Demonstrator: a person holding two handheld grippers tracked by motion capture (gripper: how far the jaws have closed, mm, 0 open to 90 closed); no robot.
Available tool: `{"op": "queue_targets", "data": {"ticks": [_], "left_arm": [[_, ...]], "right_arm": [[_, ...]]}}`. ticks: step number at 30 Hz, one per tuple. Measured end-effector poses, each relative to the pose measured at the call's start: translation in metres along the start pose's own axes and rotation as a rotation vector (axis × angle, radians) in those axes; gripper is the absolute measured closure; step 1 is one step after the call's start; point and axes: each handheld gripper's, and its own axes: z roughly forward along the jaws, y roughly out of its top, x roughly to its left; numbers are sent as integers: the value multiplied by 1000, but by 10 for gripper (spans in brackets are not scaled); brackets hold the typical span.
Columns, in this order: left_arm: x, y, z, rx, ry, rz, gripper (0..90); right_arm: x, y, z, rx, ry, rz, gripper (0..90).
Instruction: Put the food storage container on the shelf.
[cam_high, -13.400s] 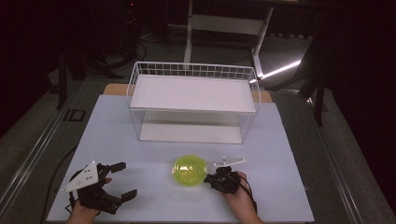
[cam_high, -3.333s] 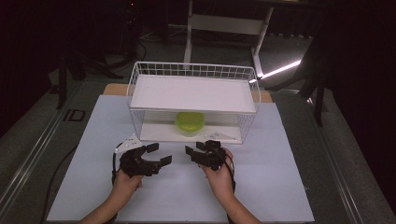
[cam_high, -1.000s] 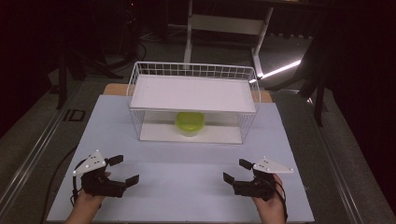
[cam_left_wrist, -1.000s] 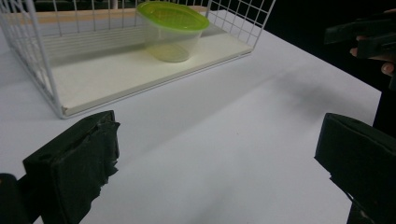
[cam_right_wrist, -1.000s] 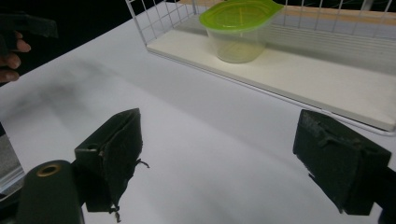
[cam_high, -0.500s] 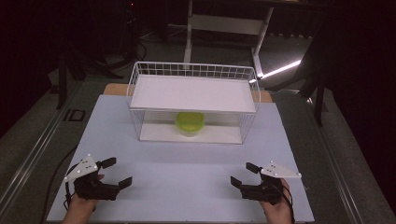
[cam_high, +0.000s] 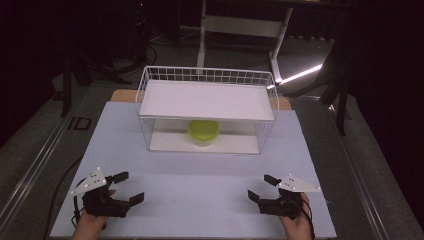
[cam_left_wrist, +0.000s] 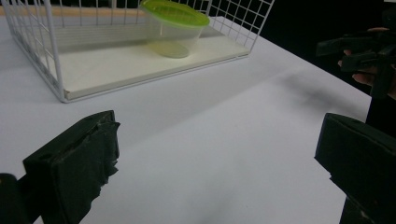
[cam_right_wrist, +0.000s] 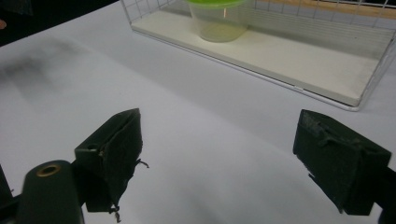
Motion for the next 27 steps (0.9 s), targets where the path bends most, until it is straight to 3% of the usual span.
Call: {"op": "queue_targets", "data": {"ticks": [12,27], "left_arm": [[3,-1,5,9,-5,10,4],[4,-1,5,10,0,12,4]], "right_arm": [[-4,-7,16,45,2,25,152],[-8,-12,23,66,7,55,153]]}}
